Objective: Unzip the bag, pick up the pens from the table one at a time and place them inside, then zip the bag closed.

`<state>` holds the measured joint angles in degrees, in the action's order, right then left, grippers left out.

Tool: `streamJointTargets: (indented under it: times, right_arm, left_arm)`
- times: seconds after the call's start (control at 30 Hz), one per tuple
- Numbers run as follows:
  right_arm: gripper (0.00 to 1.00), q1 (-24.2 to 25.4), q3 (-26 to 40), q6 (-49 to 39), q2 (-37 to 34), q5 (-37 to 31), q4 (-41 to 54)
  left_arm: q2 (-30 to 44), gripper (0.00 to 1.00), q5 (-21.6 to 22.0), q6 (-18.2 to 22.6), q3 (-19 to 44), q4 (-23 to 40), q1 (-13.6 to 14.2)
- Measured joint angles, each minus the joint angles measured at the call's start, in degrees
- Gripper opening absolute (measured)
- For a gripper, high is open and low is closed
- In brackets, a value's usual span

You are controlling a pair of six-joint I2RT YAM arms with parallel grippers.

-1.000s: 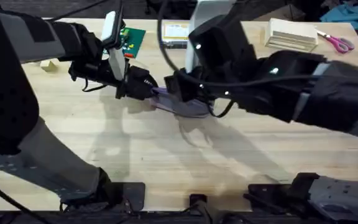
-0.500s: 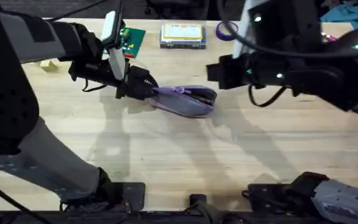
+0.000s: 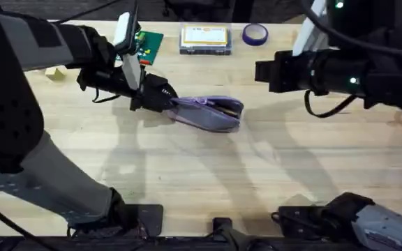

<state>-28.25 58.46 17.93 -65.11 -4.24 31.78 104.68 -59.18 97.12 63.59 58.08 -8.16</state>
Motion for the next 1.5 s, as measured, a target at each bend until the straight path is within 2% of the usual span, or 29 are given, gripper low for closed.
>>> streamJointTargets:
  times: [0.03,0.07,0.2,0.23,0.27,0.47,0.7,0.77,0.9,0.93,1.3,1.5]
  right_arm:
    - [0.074,0.0,0.0,-0.1,0.3,0.1,0.0]
    - [0.185,0.0,0.0,-0.1,0.7,0.0,0.0]
    - [0.762,0.0,0.0,0.0,3.0,1.0,0.0]
    - [0.890,0.0,0.0,0.0,3.6,1.7,0.0]
    - [0.972,0.0,0.0,-0.3,4.3,2.4,0.0]
    - [0.997,0.0,0.0,0.1,7.7,9.5,0.1]
    - [0.998,0.0,0.0,1.0,7.8,11.0,0.2]
    - [0.998,0.0,0.0,1.1,7.8,11.1,0.2]
    - [0.998,0.0,0.0,1.2,7.8,11.2,0.2]
    - [0.998,0.0,0.0,1.2,7.8,11.2,0.3]
    - [0.997,0.0,0.0,2.1,7.7,11.2,0.2]
    - [0.998,0.0,0.0,6.7,7.8,11.2,0.2]
  left_arm:
    - [0.0,0.043,0.0,0.0,0.0,0.0,0.0]
    - [0.0,0.043,0.0,0.0,0.0,0.0,0.0]
    - [0.0,0.043,0.0,0.0,0.0,0.0,0.0]
    - [0.0,0.043,0.0,0.0,0.0,0.0,0.0]
    - [0.0,0.043,0.0,0.0,0.0,0.0,0.0]
    - [0.0,0.043,0.0,0.0,0.0,0.0,0.0]
    - [0.0,0.052,0.0,0.0,0.0,0.0,0.0]
    - [0.0,0.287,-0.1,0.1,0.0,0.0,0.0]
    - [0.0,0.922,-0.2,0.0,0.0,0.2,0.0]
    - [0.0,0.991,-0.2,0.0,0.0,0.2,0.0]
    - [0.0,0.992,0.5,0.0,0.0,0.4,0.0]
    - [-1.1,0.994,2.7,0.0,1.1,5.0,-0.8]
